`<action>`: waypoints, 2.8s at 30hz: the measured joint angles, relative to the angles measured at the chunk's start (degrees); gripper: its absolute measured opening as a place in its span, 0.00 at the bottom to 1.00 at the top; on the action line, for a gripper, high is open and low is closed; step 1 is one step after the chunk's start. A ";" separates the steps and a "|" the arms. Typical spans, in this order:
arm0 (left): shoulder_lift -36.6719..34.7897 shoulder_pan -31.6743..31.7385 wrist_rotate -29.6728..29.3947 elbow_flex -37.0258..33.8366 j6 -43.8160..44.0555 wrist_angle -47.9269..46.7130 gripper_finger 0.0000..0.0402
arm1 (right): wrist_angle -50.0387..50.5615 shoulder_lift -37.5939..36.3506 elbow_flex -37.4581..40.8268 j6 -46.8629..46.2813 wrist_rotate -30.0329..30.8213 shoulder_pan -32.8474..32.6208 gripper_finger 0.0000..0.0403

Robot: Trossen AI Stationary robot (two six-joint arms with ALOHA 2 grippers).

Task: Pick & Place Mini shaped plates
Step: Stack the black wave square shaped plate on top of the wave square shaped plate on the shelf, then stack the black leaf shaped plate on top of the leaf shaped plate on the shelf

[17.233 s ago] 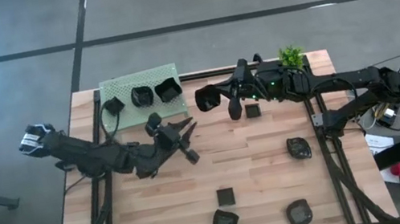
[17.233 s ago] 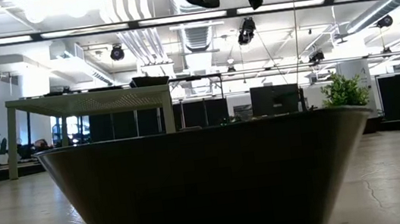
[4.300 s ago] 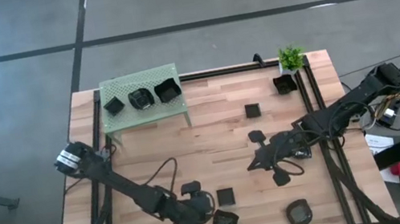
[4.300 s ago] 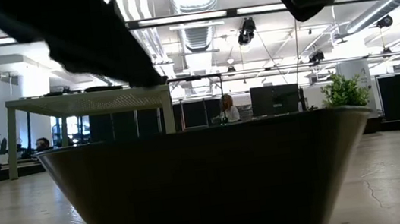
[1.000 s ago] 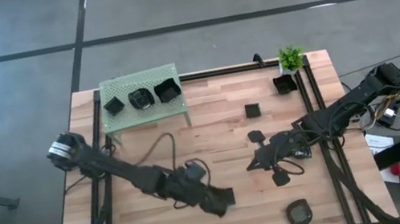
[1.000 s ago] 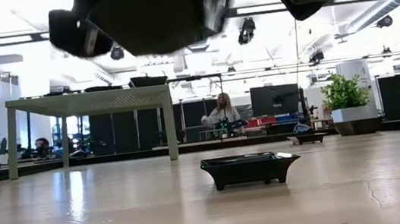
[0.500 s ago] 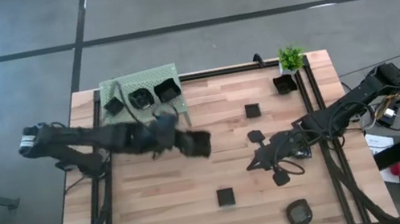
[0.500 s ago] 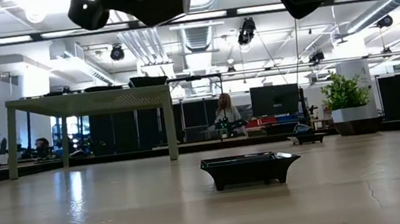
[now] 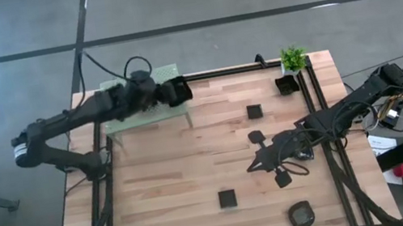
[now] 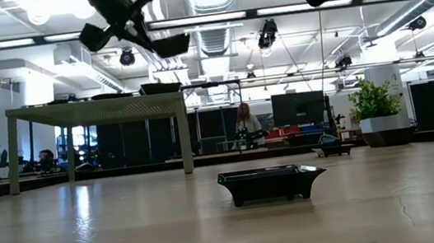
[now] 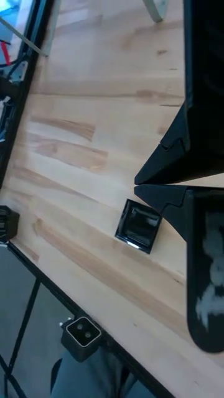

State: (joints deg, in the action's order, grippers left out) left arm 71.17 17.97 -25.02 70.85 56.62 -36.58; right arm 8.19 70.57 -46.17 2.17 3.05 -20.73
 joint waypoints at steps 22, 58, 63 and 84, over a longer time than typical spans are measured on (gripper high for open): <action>0.71 8.29 0.04 -0.05 0.84 -8.02 0.00 | -0.30 -0.11 -1.08 -2.03 28.41 0.00 0.02; 2.09 8.23 0.14 -0.04 0.92 -7.14 0.14 | -4.11 -0.09 -0.03 -4.56 44.76 0.00 0.02; 1.75 8.33 -1.04 -0.04 -0.64 -6.55 0.17 | -4.09 -0.09 -0.01 -4.55 44.76 0.00 0.02; -6.02 -20.47 -16.89 1.99 -23.00 -4.43 0.13 | -1.82 -0.09 0.67 -6.68 44.61 -0.02 0.02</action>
State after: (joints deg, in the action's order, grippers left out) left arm 65.14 -2.50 -41.91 72.84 33.62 -41.01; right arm 6.36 70.48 -45.50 -4.50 47.66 -20.75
